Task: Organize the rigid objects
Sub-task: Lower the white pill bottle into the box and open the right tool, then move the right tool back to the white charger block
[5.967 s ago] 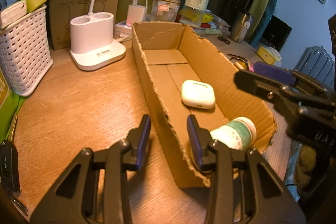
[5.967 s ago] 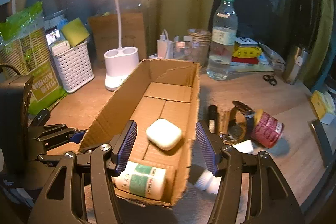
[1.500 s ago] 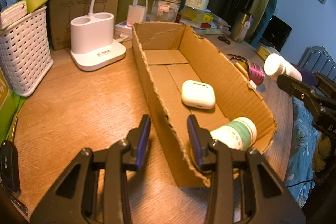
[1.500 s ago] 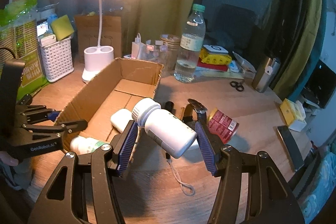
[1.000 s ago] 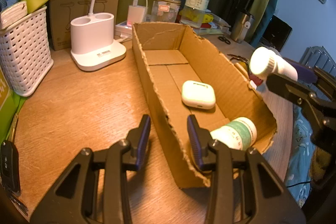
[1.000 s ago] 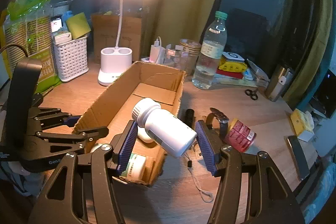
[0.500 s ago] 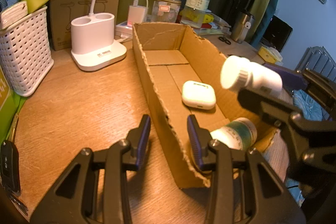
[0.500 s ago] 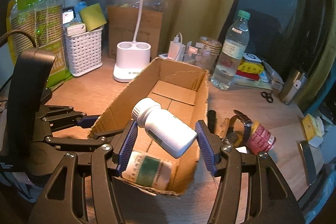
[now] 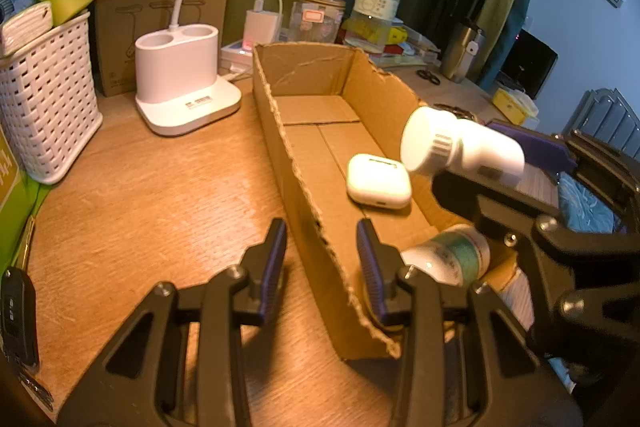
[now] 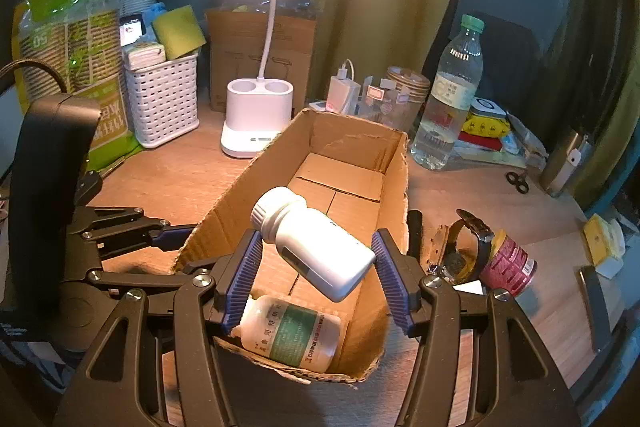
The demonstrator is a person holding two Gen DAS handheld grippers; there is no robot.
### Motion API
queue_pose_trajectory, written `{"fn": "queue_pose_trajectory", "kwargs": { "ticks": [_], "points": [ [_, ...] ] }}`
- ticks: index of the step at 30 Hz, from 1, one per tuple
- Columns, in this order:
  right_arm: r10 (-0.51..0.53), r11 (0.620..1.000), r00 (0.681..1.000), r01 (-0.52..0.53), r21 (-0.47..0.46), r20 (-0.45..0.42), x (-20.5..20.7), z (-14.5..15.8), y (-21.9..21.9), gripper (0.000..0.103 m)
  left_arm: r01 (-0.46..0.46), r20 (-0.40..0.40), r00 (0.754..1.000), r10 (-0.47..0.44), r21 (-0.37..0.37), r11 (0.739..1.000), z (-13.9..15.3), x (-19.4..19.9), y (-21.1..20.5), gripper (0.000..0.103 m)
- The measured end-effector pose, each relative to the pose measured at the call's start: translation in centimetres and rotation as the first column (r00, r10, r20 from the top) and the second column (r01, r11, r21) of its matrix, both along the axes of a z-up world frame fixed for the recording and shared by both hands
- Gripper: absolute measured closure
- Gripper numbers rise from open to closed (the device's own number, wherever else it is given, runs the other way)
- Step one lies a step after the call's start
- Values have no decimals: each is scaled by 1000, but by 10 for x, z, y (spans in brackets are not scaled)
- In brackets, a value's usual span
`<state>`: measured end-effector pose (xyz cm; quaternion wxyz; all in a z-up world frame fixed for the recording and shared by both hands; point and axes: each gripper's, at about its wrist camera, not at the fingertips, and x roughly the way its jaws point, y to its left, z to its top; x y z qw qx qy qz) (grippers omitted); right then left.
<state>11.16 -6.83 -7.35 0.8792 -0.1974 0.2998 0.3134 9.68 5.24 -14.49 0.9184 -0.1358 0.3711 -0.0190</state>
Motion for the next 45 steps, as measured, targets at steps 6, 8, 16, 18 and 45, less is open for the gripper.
{"fn": "queue_pose_trajectory", "kwargs": {
  "ticks": [6,8,16,18,45],
  "points": [
    [-19,1000,999,20,17,-28,6,-3,-6,43,0,0,1000,0,0,1000,0,0,0,65],
    [-21,1000,999,22,18,-44,8,-5,-7,43,0,0,1000,0,0,1000,0,0,0,65],
    [-25,999,996,26,21,-82,11,-11,-9,43,0,0,1000,0,-1,1000,0,1,1,65],
    [-23,999,996,25,23,-84,11,-11,-9,42,0,-2,1000,0,-1,1000,0,2,2,65],
    [-134,988,990,137,72,-45,26,5,-53,37,-2,0,1000,2,1,1000,-1,2,0,65]
  ]
}}
